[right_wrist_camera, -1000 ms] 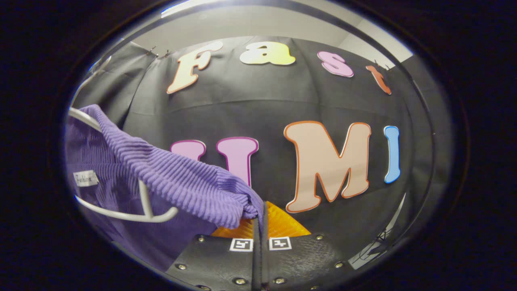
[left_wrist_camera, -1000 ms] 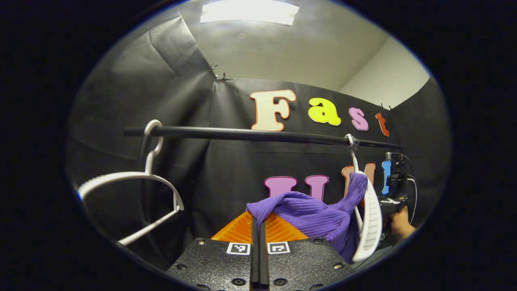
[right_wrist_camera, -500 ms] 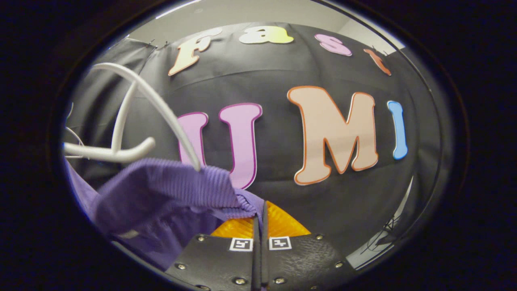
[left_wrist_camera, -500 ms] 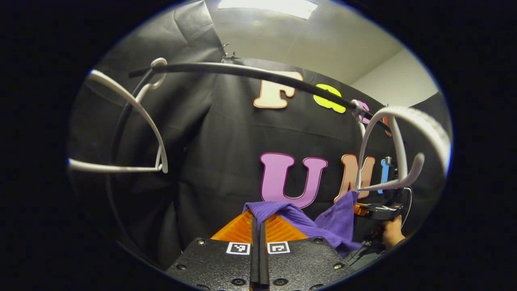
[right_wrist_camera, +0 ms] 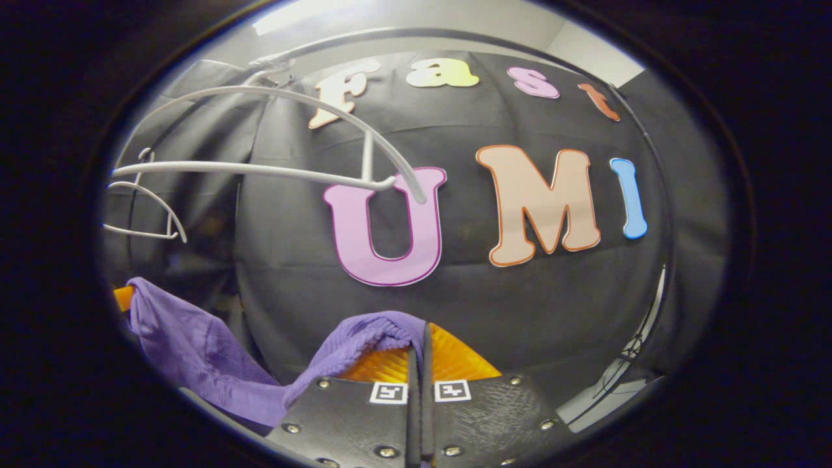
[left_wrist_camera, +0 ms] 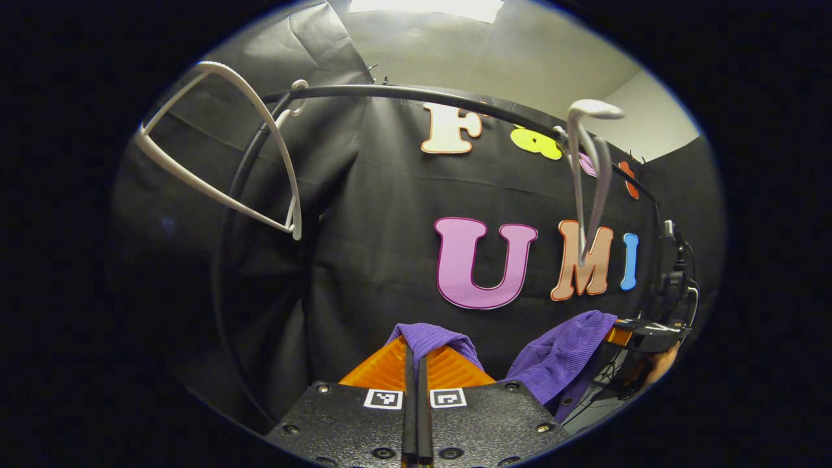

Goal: Grasp the clothes on the hanger with both hands and then place them into the laundry hamper below.

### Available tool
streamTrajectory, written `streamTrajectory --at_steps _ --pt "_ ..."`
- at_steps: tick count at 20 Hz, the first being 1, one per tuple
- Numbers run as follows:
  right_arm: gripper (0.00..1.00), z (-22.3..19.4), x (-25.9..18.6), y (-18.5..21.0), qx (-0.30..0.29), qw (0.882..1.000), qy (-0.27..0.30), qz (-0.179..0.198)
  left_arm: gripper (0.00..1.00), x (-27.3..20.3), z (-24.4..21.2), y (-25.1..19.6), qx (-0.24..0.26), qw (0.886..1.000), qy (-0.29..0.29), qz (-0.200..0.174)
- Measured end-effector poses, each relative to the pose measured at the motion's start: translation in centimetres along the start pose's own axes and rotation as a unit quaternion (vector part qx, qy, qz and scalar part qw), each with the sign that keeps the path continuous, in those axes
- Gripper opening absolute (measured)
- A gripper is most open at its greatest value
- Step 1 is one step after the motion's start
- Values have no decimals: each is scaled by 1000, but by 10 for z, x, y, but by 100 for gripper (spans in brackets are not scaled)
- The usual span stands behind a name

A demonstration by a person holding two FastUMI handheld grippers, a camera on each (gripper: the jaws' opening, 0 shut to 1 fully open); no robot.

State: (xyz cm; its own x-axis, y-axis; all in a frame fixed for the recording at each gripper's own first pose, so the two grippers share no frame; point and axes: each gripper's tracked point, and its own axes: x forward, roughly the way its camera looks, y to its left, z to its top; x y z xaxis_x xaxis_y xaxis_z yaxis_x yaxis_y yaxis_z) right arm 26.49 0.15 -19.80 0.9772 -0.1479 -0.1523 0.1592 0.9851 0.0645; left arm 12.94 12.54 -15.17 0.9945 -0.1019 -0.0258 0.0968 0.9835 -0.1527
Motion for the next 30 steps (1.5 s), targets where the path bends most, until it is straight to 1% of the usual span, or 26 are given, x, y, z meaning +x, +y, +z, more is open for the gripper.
streamTrajectory --at_steps 5,7,8,11,14,15,16,17,18,19,20,21,22,23,24,27,30 --pt "0 17 -59 24 -7 1000 -20 14 1 -24 3 -27 3 1000 0 -27" --pt "1 21 -79 30 -4 1000 -25 16 2 -33 1 -40 1 999 2 -40" --pt "1 21 -86 31 -2 999 -29 18 2 -35 1 -48 0 999 1 -48" --pt "1 18 -108 25 3 999 -32 8 1 -44 -3 -70 4 998 5 -70" --pt "1 17 -118 22 6 1000 -28 6 2 -47 -3 -97 15 996 2 -93" --pt "6 18 -120 20 7 1000 -28 8 1 -47 -5 -104 17 995 2 -99" --pt "1 18 -122 20 8 1000 -29 10 1 -47 -6 -111 18 994 4 -104" --pt "1 20 -125 18 8 999 -31 9 2 -46 -8 -117 19 994 3 -108" --pt "1 22 -128 15 12 999 -34 6 2 -44 -8 -121 21 994 3 -110" --pt "6 22 -130 13 18 999 -35 5 2 -41 -8 -123 21 994 1 -109" --pt "6 25 -132 12 25 999 -38 4 2 -39 -9 -127 20 994 -1 -110" --pt "1 27 -132 11 29 999 -42 4 2 -37 -10 -130 18 994 -3 -112" --pt "1 27 -132 10 29 999 -44 2 2 -35 -10 -135 15 993 -5 -114" --pt "4 26 -133 10 26 999 -46 1 2 -32 -12 -140 13 993 -7 -118" --pt "1 24 -132 9 23 999 -47 0 2 -31 -14 -144 12 993 -8 -121" --pt "1 15 -129 14 21 999 -50 4 2 -21 -29 -153 15 992 -10 -127" --pt "1 -10 -116 16 27 999 -33 10 3 -12 -58 -154 11 991 -1 -130"
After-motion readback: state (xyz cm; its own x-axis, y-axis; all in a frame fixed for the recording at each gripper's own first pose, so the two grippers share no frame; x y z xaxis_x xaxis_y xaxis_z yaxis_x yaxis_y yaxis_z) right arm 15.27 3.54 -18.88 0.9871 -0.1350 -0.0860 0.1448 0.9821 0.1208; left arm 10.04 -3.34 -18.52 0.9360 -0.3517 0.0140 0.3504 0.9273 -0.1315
